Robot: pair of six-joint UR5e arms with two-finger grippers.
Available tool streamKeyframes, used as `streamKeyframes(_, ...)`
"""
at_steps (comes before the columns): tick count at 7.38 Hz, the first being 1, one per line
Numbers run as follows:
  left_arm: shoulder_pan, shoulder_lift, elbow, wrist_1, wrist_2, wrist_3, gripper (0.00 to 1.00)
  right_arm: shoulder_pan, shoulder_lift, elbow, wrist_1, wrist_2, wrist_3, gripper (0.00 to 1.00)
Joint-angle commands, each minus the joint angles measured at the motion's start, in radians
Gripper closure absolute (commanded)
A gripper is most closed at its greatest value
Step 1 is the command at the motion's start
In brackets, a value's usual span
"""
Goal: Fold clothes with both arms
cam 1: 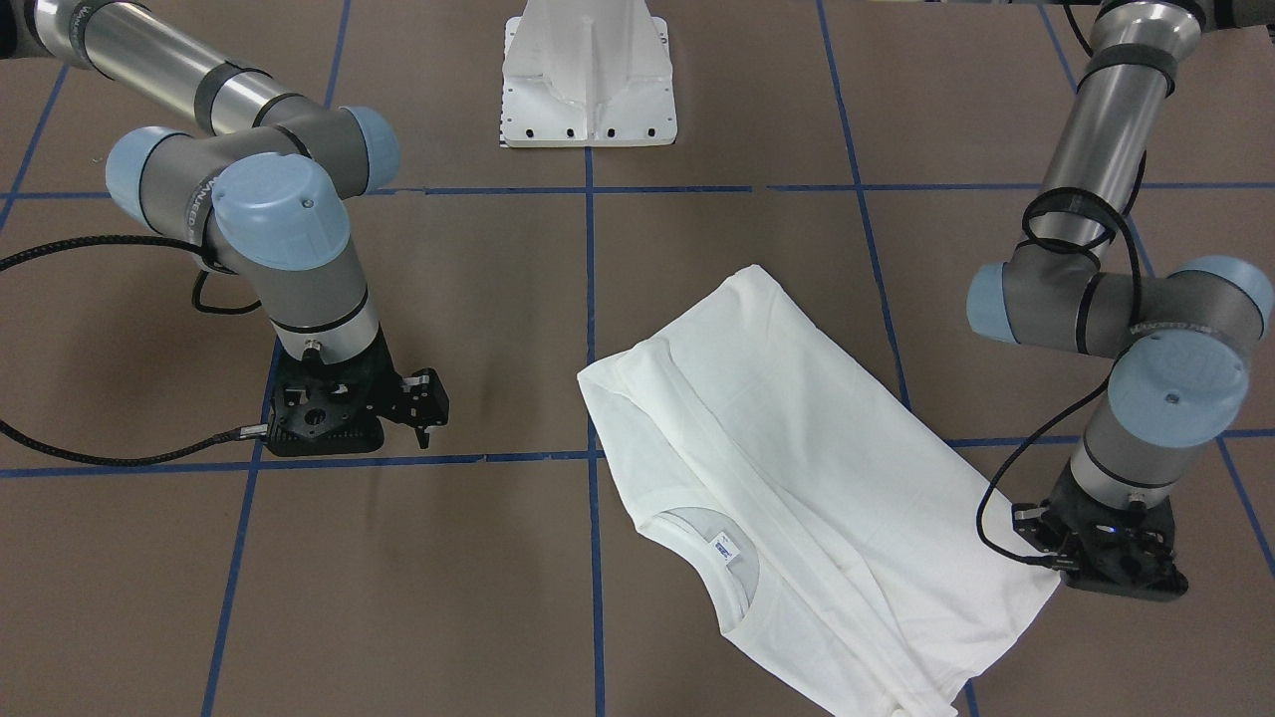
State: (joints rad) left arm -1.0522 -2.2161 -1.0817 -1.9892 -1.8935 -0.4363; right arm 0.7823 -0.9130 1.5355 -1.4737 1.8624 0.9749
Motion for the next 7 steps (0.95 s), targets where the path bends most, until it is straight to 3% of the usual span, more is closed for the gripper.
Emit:
streamKeyframes(1, -0.012, 0.054, -0.117, -0.011, -0.009, 0.004, 0.0, -0.072, 0.044, -0.009, 0.004, -0.041, 0.126, 0.0)
streamKeyframes(2, -0.012, 0.09, -0.174, -0.005, -0.066, -0.001, 0.0, -0.113, 0.081, -0.017, 0.003, -0.075, 0.218, 0.0)
streamKeyframes(3, -0.012, 0.113, -0.213, -0.007, -0.084, -0.019, 0.0, -0.157, 0.118, -0.024, 0.0, -0.077, 0.357, 0.0)
streamKeyframes(4, -0.009, 0.121, -0.239, -0.007, -0.084, -0.072, 0.0, -0.219, 0.134, -0.028, 0.0, -0.141, 0.51, 0.02)
streamKeyframes(7, 0.001, 0.136, -0.273, -0.008, -0.093, -0.131, 0.0, -0.307, 0.27, -0.235, 0.03, -0.264, 0.806, 0.11)
